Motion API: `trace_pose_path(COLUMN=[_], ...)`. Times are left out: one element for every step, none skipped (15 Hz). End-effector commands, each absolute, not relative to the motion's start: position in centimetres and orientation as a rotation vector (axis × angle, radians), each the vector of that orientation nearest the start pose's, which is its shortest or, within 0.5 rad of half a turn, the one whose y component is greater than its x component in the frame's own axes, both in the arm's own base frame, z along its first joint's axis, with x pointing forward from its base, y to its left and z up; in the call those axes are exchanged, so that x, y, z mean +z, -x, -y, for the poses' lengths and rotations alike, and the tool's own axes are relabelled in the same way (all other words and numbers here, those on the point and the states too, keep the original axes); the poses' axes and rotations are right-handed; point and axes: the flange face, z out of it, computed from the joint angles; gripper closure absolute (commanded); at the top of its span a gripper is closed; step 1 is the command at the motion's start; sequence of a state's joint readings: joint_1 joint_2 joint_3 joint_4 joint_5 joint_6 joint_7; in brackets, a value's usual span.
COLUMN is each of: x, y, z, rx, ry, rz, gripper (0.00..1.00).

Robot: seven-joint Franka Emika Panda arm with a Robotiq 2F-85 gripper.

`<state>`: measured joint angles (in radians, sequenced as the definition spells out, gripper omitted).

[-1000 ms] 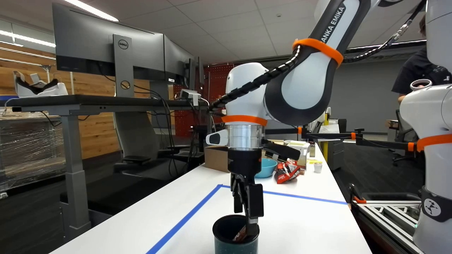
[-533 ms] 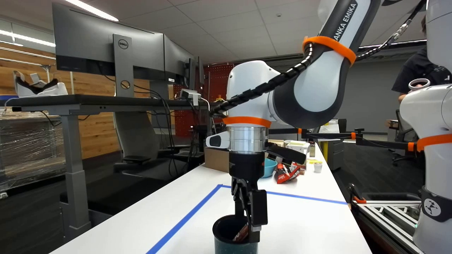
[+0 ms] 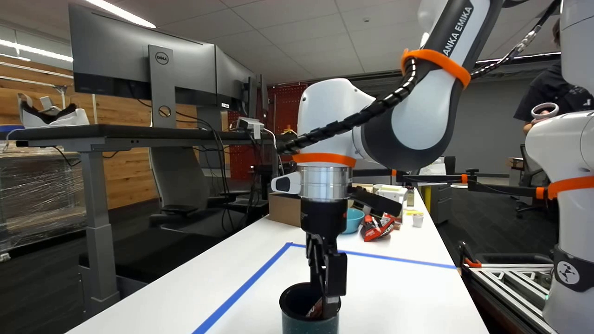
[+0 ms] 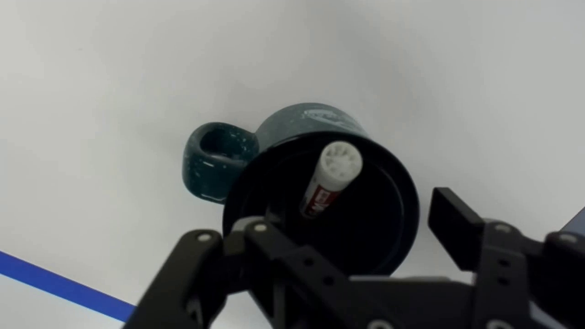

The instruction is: Remove the marker from the cup and put it on the table inside the border

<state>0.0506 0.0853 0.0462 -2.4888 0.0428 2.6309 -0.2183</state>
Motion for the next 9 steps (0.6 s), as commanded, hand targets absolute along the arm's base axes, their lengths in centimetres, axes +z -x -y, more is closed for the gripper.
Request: trace_pose_path(x=[27.12,27.23,27.3,27.35,27.39,27.38,27.4,27.37,27.33], y=[-47.42,-47.46,-47.49,-47.51,-47.51,-47.52,-47.52,-47.52,-47.51], z=[-4.22,-4.12,-3.97,-3.83,-3.72,-3.61,-3.52,-3.47,-3.43], rx=[-0.119,-0.123,-0.123,-0.123,-0.123,-0.124,-0.124,-0.123,-0.121], ry=[3.12,3.125,3.128,3.131,3.134,3.137,3.139,3.14,3.142], rz=[0.38,0.37,0.355,0.34,0.328,0.317,0.308,0.299,0.294], gripper=[0.45,0.45,0.4,0.36,0.34,0.31,0.36,0.37,0.37])
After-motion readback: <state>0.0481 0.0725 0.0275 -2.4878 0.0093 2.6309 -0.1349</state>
